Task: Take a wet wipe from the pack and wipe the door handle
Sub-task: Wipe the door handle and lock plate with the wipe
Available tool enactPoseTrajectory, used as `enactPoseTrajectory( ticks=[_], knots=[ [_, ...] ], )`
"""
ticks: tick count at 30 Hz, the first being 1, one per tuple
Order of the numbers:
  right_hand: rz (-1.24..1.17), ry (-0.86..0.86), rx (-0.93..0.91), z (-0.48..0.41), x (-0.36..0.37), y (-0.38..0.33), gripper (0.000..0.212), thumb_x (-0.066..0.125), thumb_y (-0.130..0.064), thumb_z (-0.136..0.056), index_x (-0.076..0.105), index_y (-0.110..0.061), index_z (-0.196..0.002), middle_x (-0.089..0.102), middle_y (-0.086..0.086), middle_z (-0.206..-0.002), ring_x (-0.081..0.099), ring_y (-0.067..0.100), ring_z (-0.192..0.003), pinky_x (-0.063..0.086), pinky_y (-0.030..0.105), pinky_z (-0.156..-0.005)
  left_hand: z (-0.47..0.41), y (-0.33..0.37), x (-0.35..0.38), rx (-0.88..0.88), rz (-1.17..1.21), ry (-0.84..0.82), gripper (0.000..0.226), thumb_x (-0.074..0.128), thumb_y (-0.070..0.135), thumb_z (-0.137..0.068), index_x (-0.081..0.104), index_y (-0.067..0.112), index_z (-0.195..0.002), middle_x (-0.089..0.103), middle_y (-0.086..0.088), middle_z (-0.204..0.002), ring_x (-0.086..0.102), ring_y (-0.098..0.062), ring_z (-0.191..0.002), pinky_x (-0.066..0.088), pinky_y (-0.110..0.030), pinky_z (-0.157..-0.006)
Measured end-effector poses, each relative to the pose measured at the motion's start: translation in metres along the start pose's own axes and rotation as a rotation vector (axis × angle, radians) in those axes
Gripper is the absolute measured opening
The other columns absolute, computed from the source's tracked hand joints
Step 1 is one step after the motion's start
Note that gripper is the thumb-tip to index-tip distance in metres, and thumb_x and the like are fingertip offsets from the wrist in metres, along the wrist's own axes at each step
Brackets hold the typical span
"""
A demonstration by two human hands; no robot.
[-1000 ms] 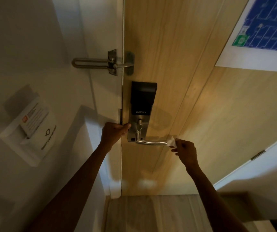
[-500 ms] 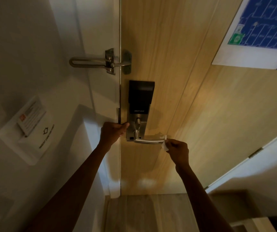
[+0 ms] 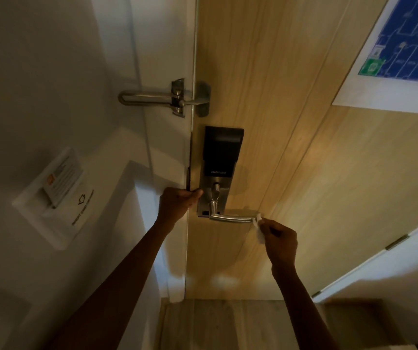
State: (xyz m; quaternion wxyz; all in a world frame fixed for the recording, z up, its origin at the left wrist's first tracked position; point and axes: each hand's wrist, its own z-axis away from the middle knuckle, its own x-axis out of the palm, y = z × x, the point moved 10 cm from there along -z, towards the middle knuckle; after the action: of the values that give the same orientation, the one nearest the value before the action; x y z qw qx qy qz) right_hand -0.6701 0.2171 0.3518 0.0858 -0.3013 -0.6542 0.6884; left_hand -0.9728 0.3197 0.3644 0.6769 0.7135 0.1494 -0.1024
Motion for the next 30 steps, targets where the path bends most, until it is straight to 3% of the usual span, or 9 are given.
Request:
enactPoseTrajectory(
  ticks=[3, 6, 9, 11, 14, 19, 24, 27, 30],
  knots=[
    [0.141, 0.035, -0.294, 0.003, 0.0, -0.049, 0.018, 0.069, -0.022, -0.086, 0.074, -0.016, -0.102, 0.075, 0.001, -0.093, 0.068, 0.01, -0.082, 0.056, 0.027, -0.078, 0.0, -0.001, -0.002, 0.0, 0.008, 0.014, 0.044, 0.067, 0.041, -0.086, 0.068, 0.009, -0.056, 0.064, -0.018, -0.056, 0.06, -0.012, -0.053, 0.043, -0.02, -0.062],
    [0.243, -0.039, -0.483, 0.009, 0.034, -0.087, 0.013, 0.068, -0.014, -0.086, 0.075, -0.013, -0.096, 0.072, -0.003, -0.094, 0.066, 0.009, -0.079, 0.043, 0.007, -0.072, -0.002, -0.003, -0.002, 0.004, 0.023, 0.014, 0.048, 0.068, 0.042, -0.085, 0.07, -0.001, -0.063, 0.066, -0.024, -0.063, 0.063, -0.027, -0.058, 0.045, -0.025, -0.064],
    [0.515, -0.133, -0.554, 0.018, 0.081, -0.09, 0.013, 0.064, -0.011, -0.087, 0.076, -0.017, -0.088, 0.074, 0.002, -0.09, 0.068, 0.018, -0.077, 0.043, 0.019, -0.074, -0.002, -0.004, -0.002, -0.004, 0.011, 0.005, 0.045, 0.069, 0.042, -0.085, 0.07, 0.002, -0.063, 0.066, -0.021, -0.06, 0.061, -0.018, -0.055, 0.046, -0.025, -0.063],
    [0.617, -0.169, -0.539, 0.022, 0.1, -0.081, 0.016, 0.06, -0.016, -0.09, 0.075, -0.022, -0.09, 0.072, 0.002, -0.09, 0.066, 0.019, -0.083, 0.041, 0.031, -0.083, -0.002, -0.002, -0.002, 0.009, 0.0, 0.007, 0.041, 0.069, 0.04, -0.086, 0.072, 0.005, -0.065, 0.066, -0.02, -0.059, 0.062, -0.018, -0.055, 0.046, -0.024, -0.063],
    [0.603, -0.229, -0.511, 0.021, 0.108, -0.073, 0.018, 0.057, -0.02, -0.091, 0.073, -0.025, -0.098, 0.07, 0.0, -0.095, 0.064, 0.018, -0.089, 0.037, 0.035, -0.091, -0.003, 0.0, -0.003, 0.012, -0.005, 0.015, 0.035, 0.07, 0.039, -0.085, 0.076, 0.007, -0.072, 0.069, -0.015, -0.061, 0.066, -0.021, -0.057, 0.048, -0.024, -0.064],
    [0.598, -0.375, -0.599, 0.01, 0.1, -0.071, 0.025, 0.049, -0.031, -0.091, 0.073, -0.028, -0.098, 0.074, -0.003, -0.097, 0.068, 0.022, -0.086, 0.049, 0.043, -0.084, -0.003, 0.001, -0.004, 0.015, 0.013, 0.029, 0.036, 0.072, 0.038, -0.084, 0.077, 0.002, -0.075, 0.069, -0.021, -0.063, 0.063, -0.019, -0.058, 0.046, -0.026, -0.065],
    [0.706, -0.56, -0.726, -0.01, 0.083, -0.07, 0.02, 0.055, -0.024, -0.093, 0.074, -0.021, -0.097, 0.074, 0.002, -0.096, 0.068, 0.021, -0.083, 0.048, 0.028, -0.073, -0.005, -0.002, -0.004, 0.022, 0.004, 0.032, 0.042, 0.07, 0.041, -0.084, 0.075, 0.001, -0.073, 0.068, -0.018, -0.062, 0.067, -0.026, -0.062, 0.048, -0.024, -0.068],
    [0.636, -0.566, -0.635, -0.03, 0.069, -0.068, 0.014, 0.065, -0.01, -0.086, 0.076, -0.018, -0.092, 0.074, -0.001, -0.098, 0.067, 0.012, -0.089, 0.045, 0.017, -0.075, -0.003, 0.001, -0.004, 0.034, -0.015, 0.037, 0.042, 0.07, 0.039, -0.085, 0.073, 0.0, -0.07, 0.064, -0.013, -0.056, 0.062, -0.019, -0.057, 0.045, -0.022, -0.066],
    [0.417, -0.464, -0.472, -0.041, 0.057, -0.074, 0.014, 0.068, -0.008, -0.084, 0.076, -0.019, -0.086, 0.074, -0.002, -0.093, 0.068, 0.012, -0.086, 0.05, 0.019, -0.074, -0.003, 0.002, -0.004, 0.034, -0.011, 0.037, 0.04, 0.07, 0.037, -0.085, 0.073, 0.002, -0.068, 0.06, -0.004, -0.052, 0.06, -0.016, -0.055, 0.045, -0.023, -0.064]
  ],
)
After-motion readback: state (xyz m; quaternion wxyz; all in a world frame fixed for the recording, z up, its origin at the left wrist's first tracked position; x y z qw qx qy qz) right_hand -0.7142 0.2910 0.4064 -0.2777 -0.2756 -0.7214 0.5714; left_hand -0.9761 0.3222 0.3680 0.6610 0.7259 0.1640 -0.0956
